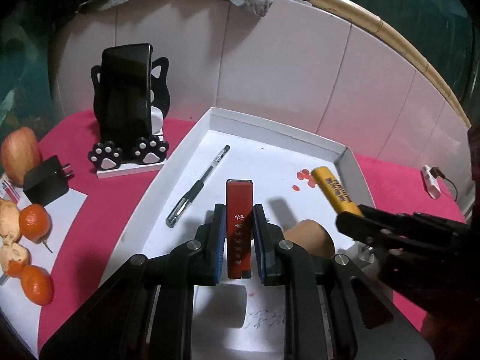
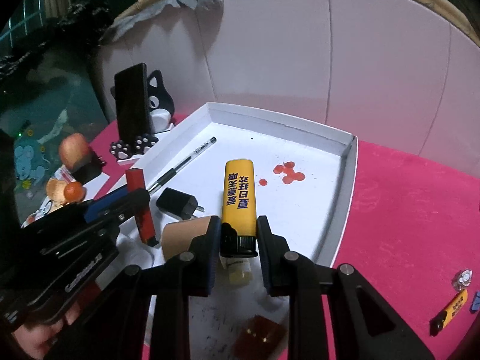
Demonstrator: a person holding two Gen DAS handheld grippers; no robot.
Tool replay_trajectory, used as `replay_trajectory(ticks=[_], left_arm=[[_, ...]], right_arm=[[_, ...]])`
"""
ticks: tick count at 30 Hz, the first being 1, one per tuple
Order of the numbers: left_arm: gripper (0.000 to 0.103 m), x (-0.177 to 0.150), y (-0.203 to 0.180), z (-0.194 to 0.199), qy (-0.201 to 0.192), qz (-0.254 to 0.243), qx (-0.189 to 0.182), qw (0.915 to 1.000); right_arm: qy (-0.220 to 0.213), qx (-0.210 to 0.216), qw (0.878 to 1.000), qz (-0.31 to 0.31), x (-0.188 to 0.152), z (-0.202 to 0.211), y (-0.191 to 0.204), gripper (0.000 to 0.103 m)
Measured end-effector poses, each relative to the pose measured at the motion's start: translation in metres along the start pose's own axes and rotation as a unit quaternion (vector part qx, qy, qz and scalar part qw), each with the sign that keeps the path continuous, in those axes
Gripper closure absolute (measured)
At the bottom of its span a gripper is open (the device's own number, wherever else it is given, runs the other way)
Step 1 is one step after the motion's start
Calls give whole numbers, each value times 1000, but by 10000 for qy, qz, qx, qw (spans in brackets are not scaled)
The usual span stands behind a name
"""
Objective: Organize rigid objects
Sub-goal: 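Carry the red and yellow lighters into the white tray and open both tools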
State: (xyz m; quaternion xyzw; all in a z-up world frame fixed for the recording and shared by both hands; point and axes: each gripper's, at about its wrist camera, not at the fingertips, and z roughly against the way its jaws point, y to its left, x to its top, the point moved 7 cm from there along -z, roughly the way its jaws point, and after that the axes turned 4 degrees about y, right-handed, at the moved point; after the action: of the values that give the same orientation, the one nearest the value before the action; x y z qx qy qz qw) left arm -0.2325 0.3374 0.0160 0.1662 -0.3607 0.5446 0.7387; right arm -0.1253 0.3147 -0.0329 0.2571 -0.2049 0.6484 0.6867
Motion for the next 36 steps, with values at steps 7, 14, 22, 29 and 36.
replay_trajectory(ticks=[7,14,22,29,36], left_arm=[[86,-1,0,-2,6,2,49,10000],[86,-1,-2,1,-40,-38,138,9999],[18,7,4,16,-295,107,407,9987],[9,12,4,27,-426,97,656,9969],[9,17,-17,44,-635,-41,492,9968]], right_arm=[[17,-23,10000,-26,-2,-7,1,80],[-173,-56,9998,23,0,1,6,80],[-761,-378,9963,-148,0,35,-3,25],[-1157,-477,9913,-415,-6,70,-23,16],[-1777,-604,9795,-731,-15,120,-58,0]])
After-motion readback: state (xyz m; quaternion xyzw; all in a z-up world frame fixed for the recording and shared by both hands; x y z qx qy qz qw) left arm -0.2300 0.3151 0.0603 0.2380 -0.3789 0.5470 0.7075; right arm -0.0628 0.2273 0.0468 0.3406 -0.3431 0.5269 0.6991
